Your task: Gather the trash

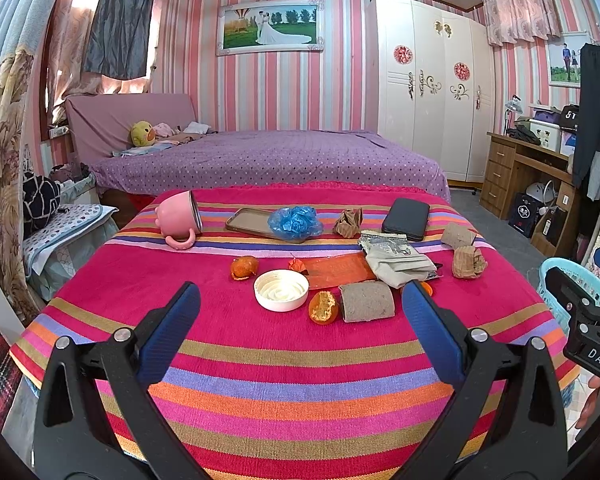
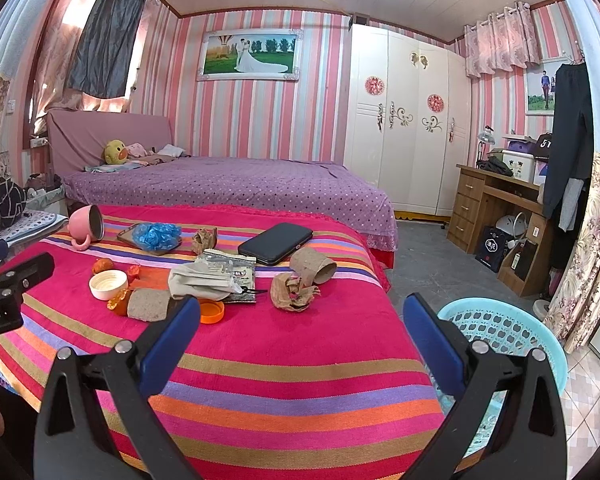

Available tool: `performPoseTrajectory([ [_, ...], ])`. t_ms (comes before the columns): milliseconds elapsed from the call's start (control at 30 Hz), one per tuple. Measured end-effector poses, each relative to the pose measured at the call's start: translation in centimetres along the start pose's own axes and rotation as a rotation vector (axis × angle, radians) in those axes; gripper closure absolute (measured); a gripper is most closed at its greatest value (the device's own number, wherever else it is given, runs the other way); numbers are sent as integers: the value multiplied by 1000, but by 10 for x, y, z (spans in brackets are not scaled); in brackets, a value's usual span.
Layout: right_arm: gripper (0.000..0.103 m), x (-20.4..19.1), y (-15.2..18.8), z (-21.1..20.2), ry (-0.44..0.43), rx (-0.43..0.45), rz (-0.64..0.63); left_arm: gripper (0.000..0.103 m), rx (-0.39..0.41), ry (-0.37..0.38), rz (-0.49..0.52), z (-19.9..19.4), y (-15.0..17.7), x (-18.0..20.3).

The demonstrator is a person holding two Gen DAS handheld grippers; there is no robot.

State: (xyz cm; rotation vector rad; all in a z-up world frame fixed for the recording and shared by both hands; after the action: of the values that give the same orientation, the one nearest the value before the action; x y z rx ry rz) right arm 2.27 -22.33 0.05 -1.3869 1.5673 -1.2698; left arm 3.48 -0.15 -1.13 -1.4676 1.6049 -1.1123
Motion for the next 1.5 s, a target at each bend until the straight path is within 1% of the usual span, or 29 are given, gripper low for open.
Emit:
performPoseTrajectory([
  [1500,4,13,2,2,9,-8,13,5,1,4,2,-1,3,1],
])
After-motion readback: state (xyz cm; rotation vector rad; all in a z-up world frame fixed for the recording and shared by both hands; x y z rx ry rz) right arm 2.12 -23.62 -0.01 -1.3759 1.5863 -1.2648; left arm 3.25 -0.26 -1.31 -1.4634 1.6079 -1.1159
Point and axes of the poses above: each gripper's, at about its wrist camera, not at the fingertips, and z roughly the way its jaws point, x to its right, y to its underside, the point moved 4 cm from there along z, roughly the way its jaws point, and after that the axes turned 8 degrees about y, right-handed, at the moved point
